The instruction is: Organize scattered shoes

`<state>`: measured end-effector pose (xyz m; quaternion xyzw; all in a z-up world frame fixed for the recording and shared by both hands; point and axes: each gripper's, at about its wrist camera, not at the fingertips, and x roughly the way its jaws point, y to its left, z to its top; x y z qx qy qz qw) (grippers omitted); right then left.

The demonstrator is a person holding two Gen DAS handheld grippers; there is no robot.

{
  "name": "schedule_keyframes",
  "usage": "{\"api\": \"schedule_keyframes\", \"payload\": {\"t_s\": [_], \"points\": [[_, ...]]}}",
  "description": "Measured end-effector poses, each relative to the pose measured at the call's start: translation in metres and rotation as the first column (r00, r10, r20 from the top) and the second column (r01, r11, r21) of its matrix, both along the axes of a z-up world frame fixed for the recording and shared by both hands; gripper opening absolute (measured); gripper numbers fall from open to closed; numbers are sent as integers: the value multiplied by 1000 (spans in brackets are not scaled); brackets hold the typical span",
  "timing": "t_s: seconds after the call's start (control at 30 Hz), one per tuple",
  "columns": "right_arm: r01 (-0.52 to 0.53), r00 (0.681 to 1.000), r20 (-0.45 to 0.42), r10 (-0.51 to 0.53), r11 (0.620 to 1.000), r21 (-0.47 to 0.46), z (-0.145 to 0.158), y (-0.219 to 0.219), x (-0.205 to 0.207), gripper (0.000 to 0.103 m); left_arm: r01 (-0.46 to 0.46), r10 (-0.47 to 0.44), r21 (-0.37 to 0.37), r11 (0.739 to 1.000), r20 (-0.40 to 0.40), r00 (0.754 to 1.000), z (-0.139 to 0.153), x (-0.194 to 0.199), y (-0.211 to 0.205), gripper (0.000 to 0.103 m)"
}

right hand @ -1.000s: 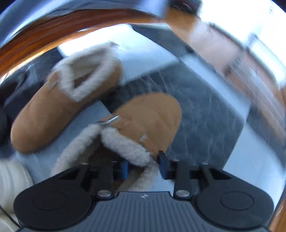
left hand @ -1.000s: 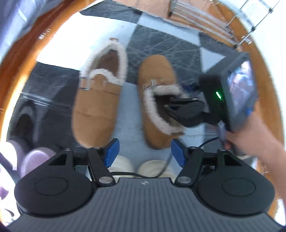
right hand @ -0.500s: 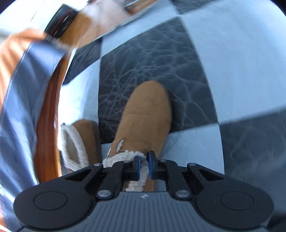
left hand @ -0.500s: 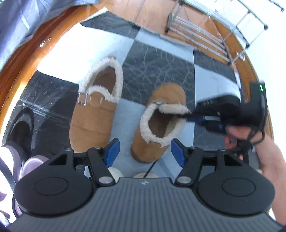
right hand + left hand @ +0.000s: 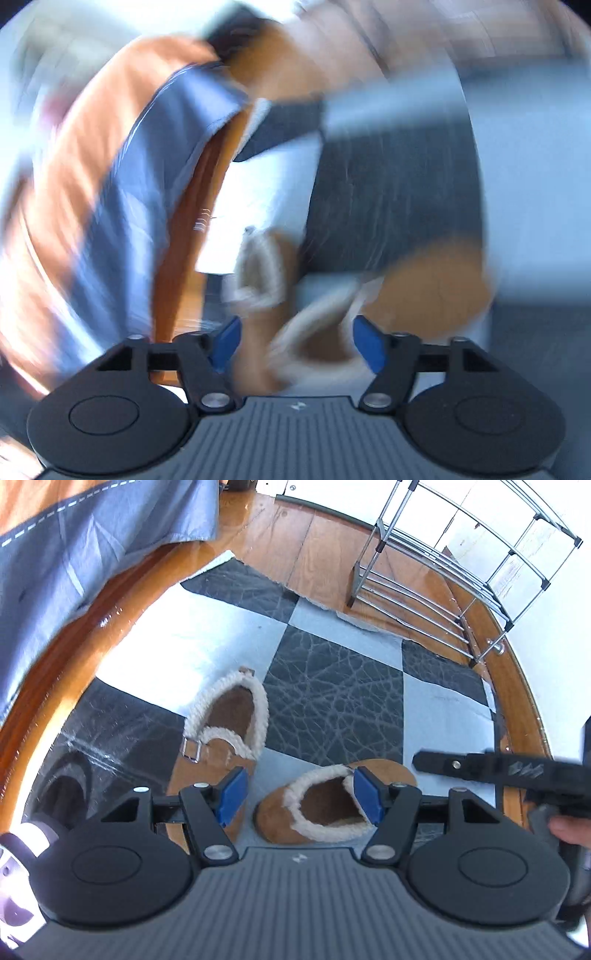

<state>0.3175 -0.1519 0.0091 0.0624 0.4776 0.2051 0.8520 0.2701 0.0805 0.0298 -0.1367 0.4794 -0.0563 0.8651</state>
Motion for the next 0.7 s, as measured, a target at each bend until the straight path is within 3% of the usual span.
{"api": "schedule_keyframes", "payload": {"t_s": [0.07,0.13,0.27,0.33,0.4,0.47,0.5,0.57,0.63,0.7], "points": [[-164,979,96,179,975,-151,-12,14,-2,73,8,-9,-16,1000,-17,1000,2,-1,2,63],[-306,938,81,338,913,-270,-38,23,-4,73,15,-16,-32,999,-27,1000,3,-2,4,63],[-316,940,31,340,900,-299,-72,29,4,75,16,-17,-49,999,-25,1000,3,-3,7,64],[-324,942,0,335,910,-259,-93,28,16,92,7,-8,-38,999,-28,1000,-2,0,6,64],[-336,941,-42,336,910,-243,-108,26,20,94,7,-8,-39,999,-40,999,-6,2,6,64],[-408,913,-127,388,882,-237,-138,29,24,97,3,-6,-38,999,-69,998,-15,3,4,64],[-416,909,-94,406,868,-272,-143,33,18,95,3,-6,-36,999,-80,997,-19,3,3,64],[-352,933,-48,357,873,-337,-146,38,13,79,0,-3,-39,999,-94,996,-23,3,5,64],[-233,972,-59,226,920,-315,-138,32,23,42,-8,4,-43,999,-104,995,-25,3,7,64],[-96,994,-73,79,960,-264,-128,20,36,20,-26,20,-57,998,-105,994,-23,3,13,64]]}}
